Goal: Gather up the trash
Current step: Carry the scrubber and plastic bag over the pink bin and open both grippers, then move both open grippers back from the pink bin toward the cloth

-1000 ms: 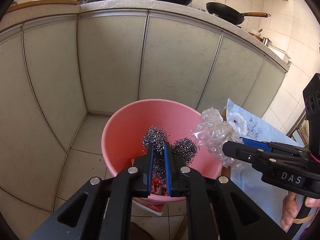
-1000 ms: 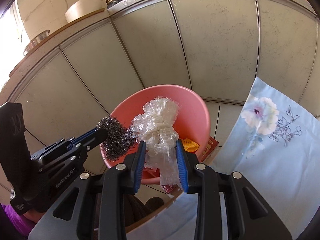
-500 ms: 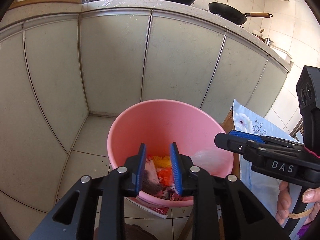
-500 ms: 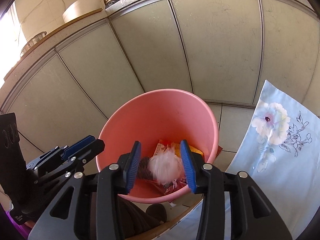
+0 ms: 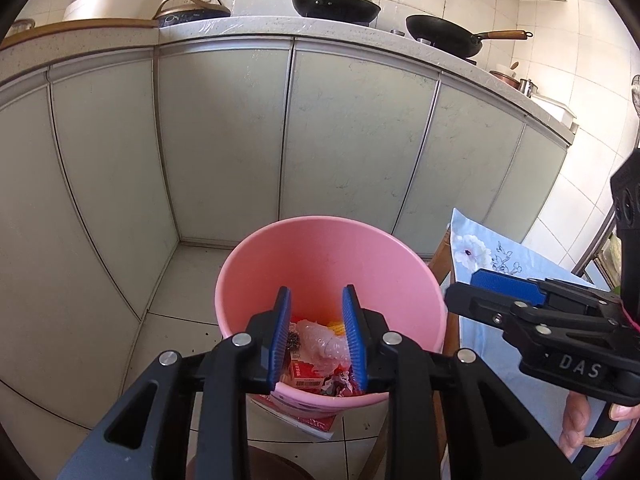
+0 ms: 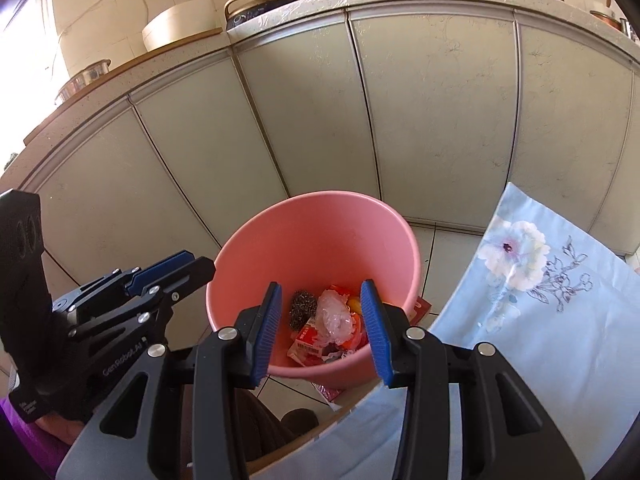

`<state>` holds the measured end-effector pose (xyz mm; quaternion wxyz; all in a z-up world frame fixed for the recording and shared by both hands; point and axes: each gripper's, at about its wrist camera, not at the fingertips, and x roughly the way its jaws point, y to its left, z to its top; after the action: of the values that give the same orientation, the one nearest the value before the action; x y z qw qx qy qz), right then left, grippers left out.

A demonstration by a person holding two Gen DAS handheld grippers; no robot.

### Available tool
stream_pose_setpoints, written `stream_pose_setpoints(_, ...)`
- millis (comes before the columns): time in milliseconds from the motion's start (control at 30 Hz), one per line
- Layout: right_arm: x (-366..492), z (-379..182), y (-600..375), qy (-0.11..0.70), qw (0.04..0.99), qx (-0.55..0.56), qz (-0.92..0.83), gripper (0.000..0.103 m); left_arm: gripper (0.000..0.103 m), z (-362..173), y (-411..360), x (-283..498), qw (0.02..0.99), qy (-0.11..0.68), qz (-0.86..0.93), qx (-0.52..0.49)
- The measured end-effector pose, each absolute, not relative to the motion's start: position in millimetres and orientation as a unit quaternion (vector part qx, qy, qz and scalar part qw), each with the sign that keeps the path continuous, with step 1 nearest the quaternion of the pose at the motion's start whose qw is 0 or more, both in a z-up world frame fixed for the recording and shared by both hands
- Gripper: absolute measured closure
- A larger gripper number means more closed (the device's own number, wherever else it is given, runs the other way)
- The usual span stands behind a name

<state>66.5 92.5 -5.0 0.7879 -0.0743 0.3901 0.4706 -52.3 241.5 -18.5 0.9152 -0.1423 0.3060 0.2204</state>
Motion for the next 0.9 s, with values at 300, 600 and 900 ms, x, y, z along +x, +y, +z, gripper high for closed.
stream_pose_setpoints(300, 49, 6, 39, 0.379, 0.808, -0.066, 0.446, 0.061, 0.075, -5, 218, -53, 0.919, 0.311, 0.202, -0.133)
stream_pose_setpoints(600, 35, 17, -6, 0.363, 0.827, -0.056, 0.426, 0.061, 0.075, 12, 182, -50, 0.926, 0.311, 0.176, -0.121)
stream_pose_setpoints(900, 31, 26, -59, 0.352, 0.853, -0.033, 0.384, 0.054, 0.075, 24, 137, -37, 0.931, 0.319, 0.149, -0.099)
